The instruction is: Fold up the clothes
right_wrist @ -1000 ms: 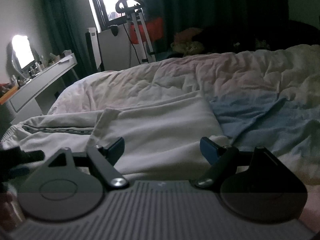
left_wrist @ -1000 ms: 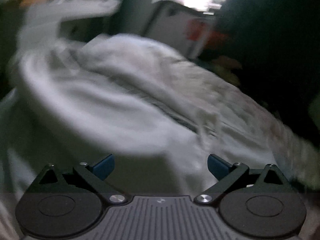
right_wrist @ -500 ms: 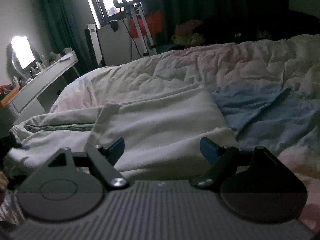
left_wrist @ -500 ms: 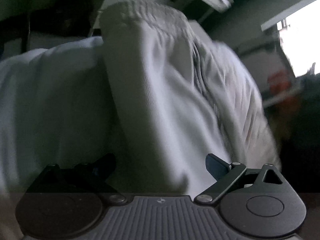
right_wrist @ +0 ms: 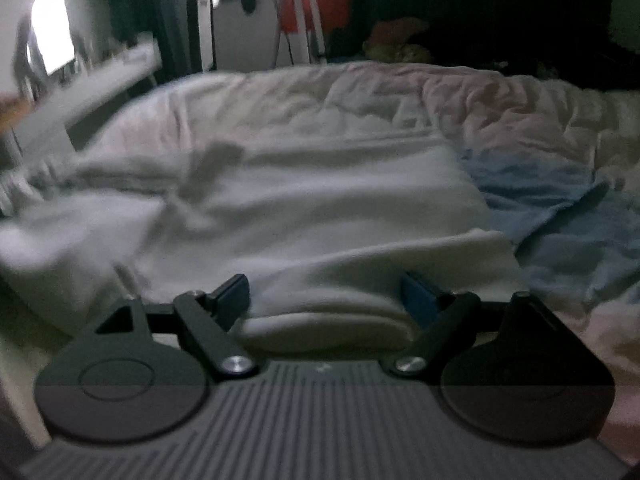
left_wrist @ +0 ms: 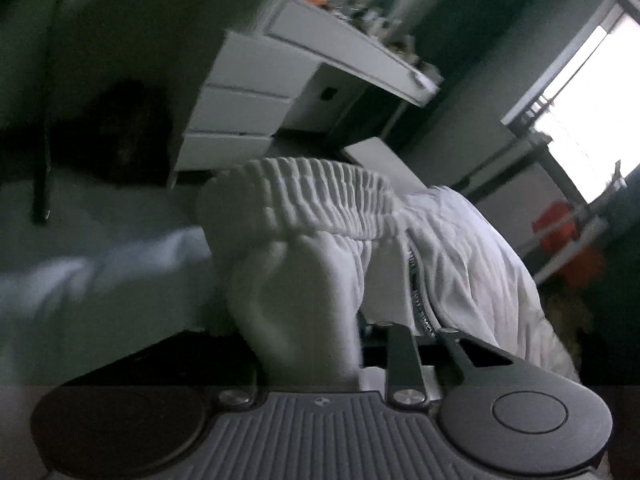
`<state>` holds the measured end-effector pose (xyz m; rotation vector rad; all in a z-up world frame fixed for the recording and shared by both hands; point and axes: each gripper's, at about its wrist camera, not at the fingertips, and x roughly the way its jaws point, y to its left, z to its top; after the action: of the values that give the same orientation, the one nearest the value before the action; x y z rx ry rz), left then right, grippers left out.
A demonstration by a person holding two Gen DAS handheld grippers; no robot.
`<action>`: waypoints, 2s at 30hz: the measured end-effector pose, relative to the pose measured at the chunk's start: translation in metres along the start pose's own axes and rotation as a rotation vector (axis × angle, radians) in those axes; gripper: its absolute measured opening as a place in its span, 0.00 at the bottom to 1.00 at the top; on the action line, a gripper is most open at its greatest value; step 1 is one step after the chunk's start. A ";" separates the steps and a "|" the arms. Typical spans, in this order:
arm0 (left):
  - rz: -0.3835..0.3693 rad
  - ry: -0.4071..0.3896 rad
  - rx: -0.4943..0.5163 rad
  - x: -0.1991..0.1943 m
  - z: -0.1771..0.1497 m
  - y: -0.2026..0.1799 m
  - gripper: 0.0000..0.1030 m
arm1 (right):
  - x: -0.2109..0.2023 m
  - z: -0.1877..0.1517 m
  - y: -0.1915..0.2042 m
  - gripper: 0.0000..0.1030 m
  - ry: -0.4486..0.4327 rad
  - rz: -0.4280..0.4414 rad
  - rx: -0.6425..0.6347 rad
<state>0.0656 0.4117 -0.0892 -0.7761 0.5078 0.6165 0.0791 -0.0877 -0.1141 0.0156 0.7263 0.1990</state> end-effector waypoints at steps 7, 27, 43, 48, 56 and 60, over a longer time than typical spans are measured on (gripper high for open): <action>0.025 -0.119 0.331 -0.048 -0.005 -0.071 0.11 | 0.004 0.003 -0.013 0.83 0.019 0.031 0.092; -0.356 -0.418 0.781 -0.173 -0.242 -0.377 0.10 | -0.062 0.026 -0.132 0.81 -0.213 -0.060 0.514; -0.406 -0.026 1.045 -0.092 -0.368 -0.373 0.60 | -0.061 0.022 -0.173 0.82 -0.277 -0.097 0.634; -0.464 0.050 1.040 -0.101 -0.331 -0.334 0.82 | -0.060 0.022 -0.170 0.82 -0.270 -0.092 0.636; -0.597 0.103 1.056 -0.134 -0.290 -0.274 0.93 | -0.063 0.022 -0.160 0.82 -0.275 -0.061 0.596; -0.631 0.030 0.950 -0.151 -0.267 -0.246 0.96 | -0.065 0.020 -0.157 0.82 -0.273 0.078 0.606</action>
<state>0.0724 0.0219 -0.0394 -0.0087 0.4781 -0.2450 0.0723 -0.2527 -0.0699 0.6375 0.4909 0.0426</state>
